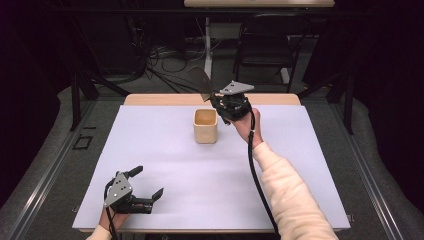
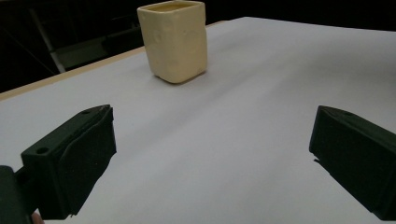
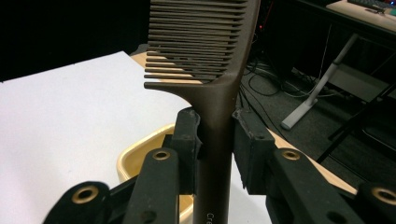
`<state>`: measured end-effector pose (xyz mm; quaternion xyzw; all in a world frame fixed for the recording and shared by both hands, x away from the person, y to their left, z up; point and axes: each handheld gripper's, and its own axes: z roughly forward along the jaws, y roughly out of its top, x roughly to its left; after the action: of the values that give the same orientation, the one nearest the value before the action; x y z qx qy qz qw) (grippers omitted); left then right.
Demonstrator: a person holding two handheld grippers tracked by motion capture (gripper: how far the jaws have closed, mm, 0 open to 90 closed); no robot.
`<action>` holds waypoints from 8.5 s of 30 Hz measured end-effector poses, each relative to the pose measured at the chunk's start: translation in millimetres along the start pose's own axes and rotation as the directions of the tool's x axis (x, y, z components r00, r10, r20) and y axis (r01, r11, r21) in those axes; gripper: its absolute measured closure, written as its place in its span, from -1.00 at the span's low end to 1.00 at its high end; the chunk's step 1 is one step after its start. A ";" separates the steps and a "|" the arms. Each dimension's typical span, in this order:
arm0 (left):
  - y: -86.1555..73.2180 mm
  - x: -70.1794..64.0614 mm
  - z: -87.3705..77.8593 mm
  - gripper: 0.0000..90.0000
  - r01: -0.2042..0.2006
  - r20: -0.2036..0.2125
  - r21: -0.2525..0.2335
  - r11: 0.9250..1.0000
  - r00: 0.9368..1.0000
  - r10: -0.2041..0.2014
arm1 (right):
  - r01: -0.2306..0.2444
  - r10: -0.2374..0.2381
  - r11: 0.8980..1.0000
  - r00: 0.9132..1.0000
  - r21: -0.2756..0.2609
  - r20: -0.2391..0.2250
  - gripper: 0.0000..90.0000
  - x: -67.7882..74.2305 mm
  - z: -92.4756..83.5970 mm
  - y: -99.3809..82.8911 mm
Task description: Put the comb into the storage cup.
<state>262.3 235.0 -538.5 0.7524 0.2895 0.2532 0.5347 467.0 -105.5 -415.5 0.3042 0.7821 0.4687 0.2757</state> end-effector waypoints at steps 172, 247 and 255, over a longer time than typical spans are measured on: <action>0.4 -0.4 -0.7 -0.99 0.008 -0.002 0.002 1.000 1.000 -0.008 | -0.050 0.049 0.999 0.997 -0.013 -0.060 0.59 22.0 64.9 -16.1; 0.6 -1.2 0.6 -0.97 0.007 -0.012 0.007 1.000 1.000 -0.007 | 0.022 -0.007 0.983 0.997 0.184 -0.081 -0.13 21.6 56.3 -23.5; 0.3 -1.0 0.5 -0.97 0.010 -0.011 0.007 1.000 1.000 -0.010 | 0.007 0.022 0.982 0.988 0.191 -0.150 -0.53 19.2 39.8 -17.1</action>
<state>262.0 233.9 -538.5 0.7513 0.2974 0.2536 0.5318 479.0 -75.3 -450.0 0.2956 0.8411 0.4142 0.1832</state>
